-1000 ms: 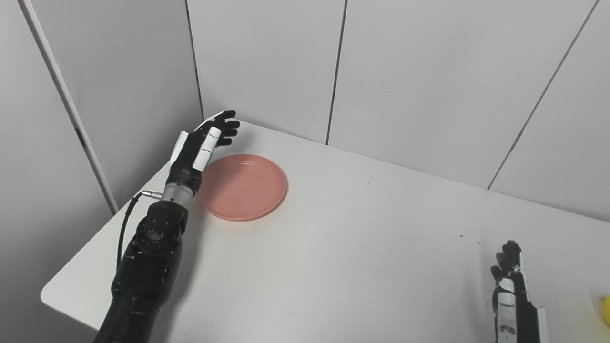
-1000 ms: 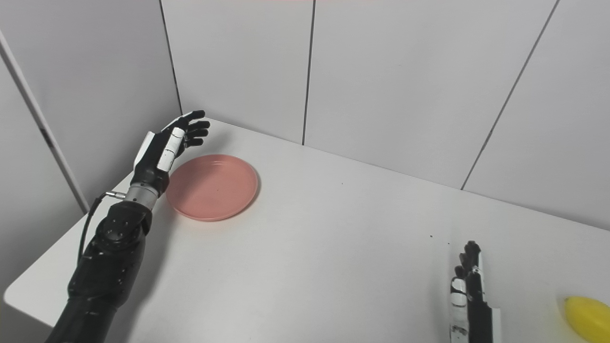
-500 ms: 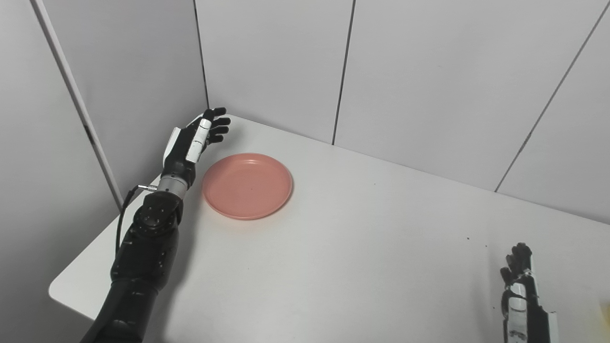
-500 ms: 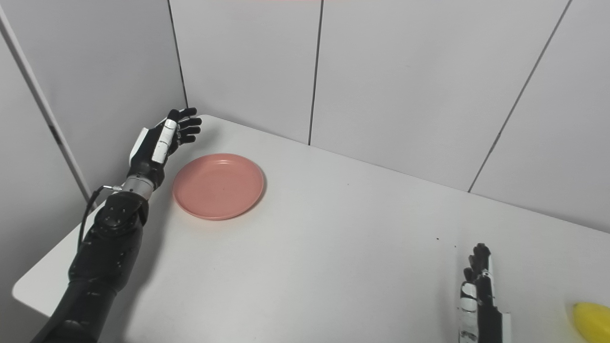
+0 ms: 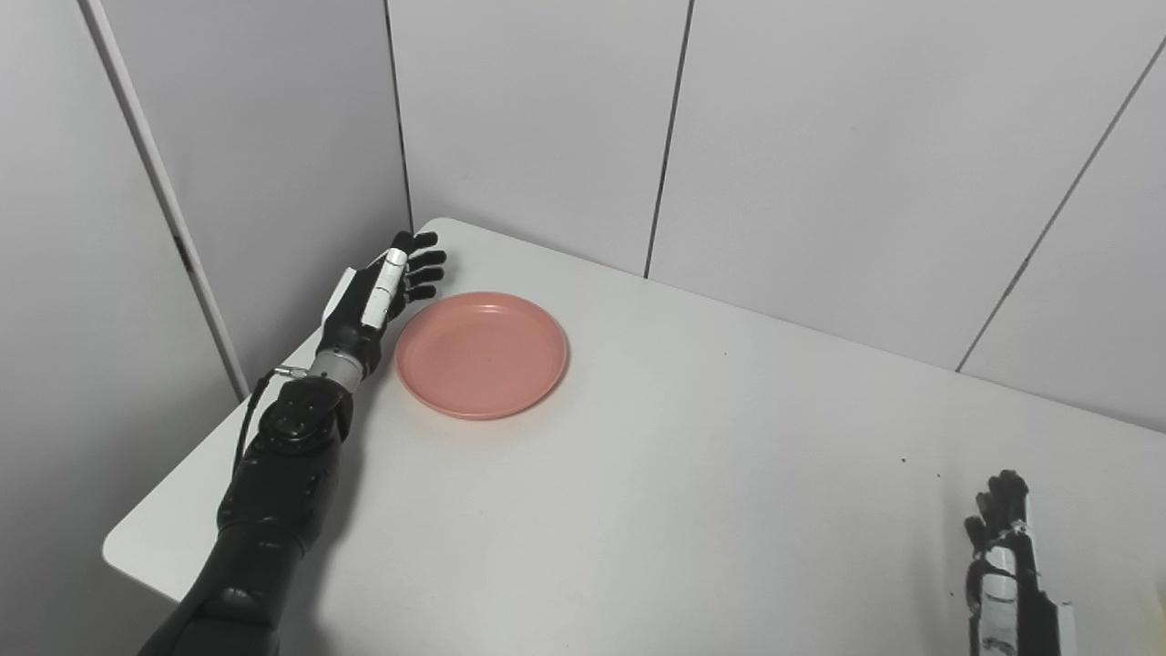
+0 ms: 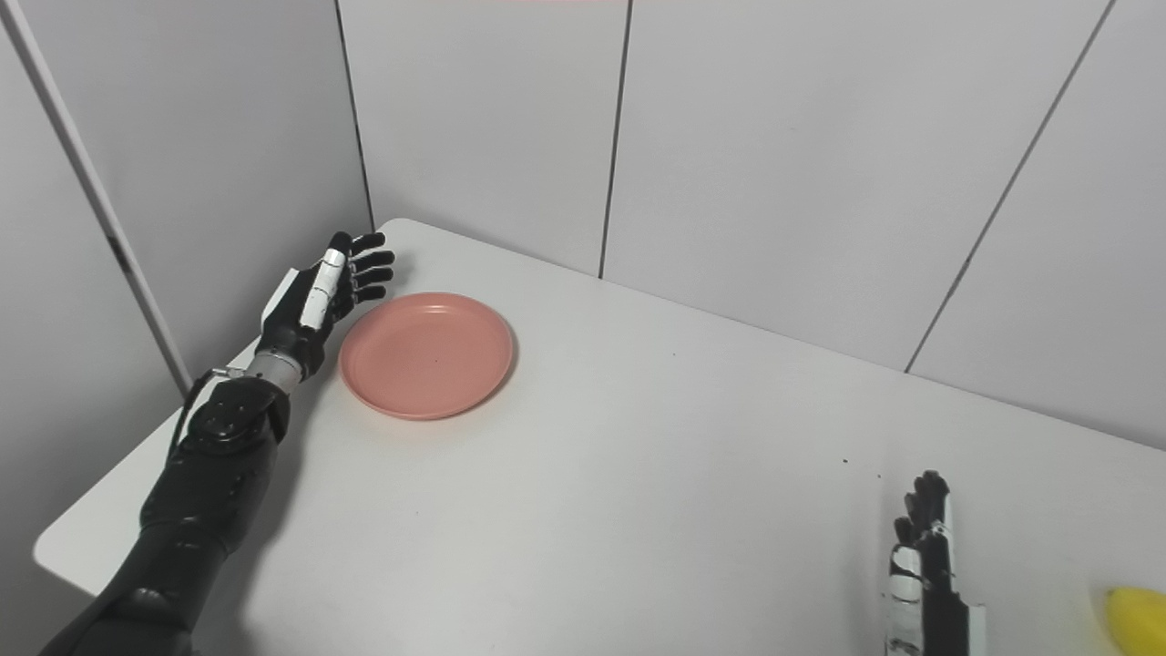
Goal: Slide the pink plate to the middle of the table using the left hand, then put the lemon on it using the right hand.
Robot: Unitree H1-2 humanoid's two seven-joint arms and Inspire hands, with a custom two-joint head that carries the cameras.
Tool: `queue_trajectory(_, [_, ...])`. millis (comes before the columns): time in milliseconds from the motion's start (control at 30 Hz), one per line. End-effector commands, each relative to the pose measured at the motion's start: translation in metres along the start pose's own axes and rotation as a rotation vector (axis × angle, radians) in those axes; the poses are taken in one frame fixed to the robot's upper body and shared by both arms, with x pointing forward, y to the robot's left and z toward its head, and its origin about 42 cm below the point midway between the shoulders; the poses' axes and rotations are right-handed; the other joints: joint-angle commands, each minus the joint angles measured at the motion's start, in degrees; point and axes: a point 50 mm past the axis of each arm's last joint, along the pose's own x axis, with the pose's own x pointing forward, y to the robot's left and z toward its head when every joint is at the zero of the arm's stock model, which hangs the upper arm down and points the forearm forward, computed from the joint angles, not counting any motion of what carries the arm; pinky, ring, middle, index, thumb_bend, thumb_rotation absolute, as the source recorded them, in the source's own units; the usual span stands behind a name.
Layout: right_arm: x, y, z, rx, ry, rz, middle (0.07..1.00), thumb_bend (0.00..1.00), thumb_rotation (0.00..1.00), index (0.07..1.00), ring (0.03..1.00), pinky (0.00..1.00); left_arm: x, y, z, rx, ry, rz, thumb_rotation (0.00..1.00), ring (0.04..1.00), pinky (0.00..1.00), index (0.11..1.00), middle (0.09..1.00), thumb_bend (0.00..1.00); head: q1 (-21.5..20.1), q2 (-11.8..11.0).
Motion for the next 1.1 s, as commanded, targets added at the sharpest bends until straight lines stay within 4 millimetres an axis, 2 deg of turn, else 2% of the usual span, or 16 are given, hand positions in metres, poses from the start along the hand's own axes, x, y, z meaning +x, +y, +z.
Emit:
queue_trajectory(0, [-0.037, -0.015, -0.037, -0.033, 0.155, -0.011, 0.985, 0.61, 1.00, 0.980, 1.000, 1.00, 0.017, 0.004, 0.029, 0.028, -0.114, 0.015, 1.00, 0.802, 0.80, 0.799, 0.805, 0.75, -0.1, 0.0])
queue_trajectory(200, [-0.037, -0.014, -0.037, -0.021, 0.154, -0.016, 0.990, 0.62, 1.00, 0.978, 1.000, 1.00, 0.015, 0.004, 0.020, 0.005, -0.101, 0.008, 1.00, 0.818, 0.82, 0.811, 0.814, 0.75, -0.2, 0.2])
queue_trajectory(300, [-0.037, -0.013, -0.037, -0.022, 0.154, -0.018, 0.990, 0.61, 1.00, 0.977, 1.000, 1.00, 0.012, 0.001, 0.016, -0.022, -0.066, -0.004, 1.00, 0.837, 0.85, 0.820, 0.831, 0.80, -0.3, 0.2])
queue_trajectory(500, [-0.036, -0.013, -0.038, -0.021, 0.147, -0.018, 0.986, 0.62, 1.00, 0.973, 1.000, 1.00, 0.006, -0.009, 0.006, -0.045, -0.049, -0.050, 1.00, 0.847, 0.85, 0.819, 0.834, 0.76, -0.3, 0.4])
queue_trajectory(800, [-0.037, -0.011, -0.037, -0.020, 0.155, -0.022, 0.984, 0.63, 1.00, 0.970, 1.000, 1.00, -0.001, -0.028, 0.002, -0.024, -0.039, -0.080, 1.00, 0.848, 0.90, 0.824, 0.833, 0.76, -0.5, 0.6])
queue_trajectory(1067, [-0.037, -0.008, -0.036, -0.011, 0.146, -0.019, 0.990, 0.62, 1.00, 0.974, 1.000, 1.00, -0.008, -0.043, 0.003, -0.056, -0.029, -0.096, 1.00, 0.834, 0.86, 0.810, 0.822, 0.75, -0.8, 0.9])
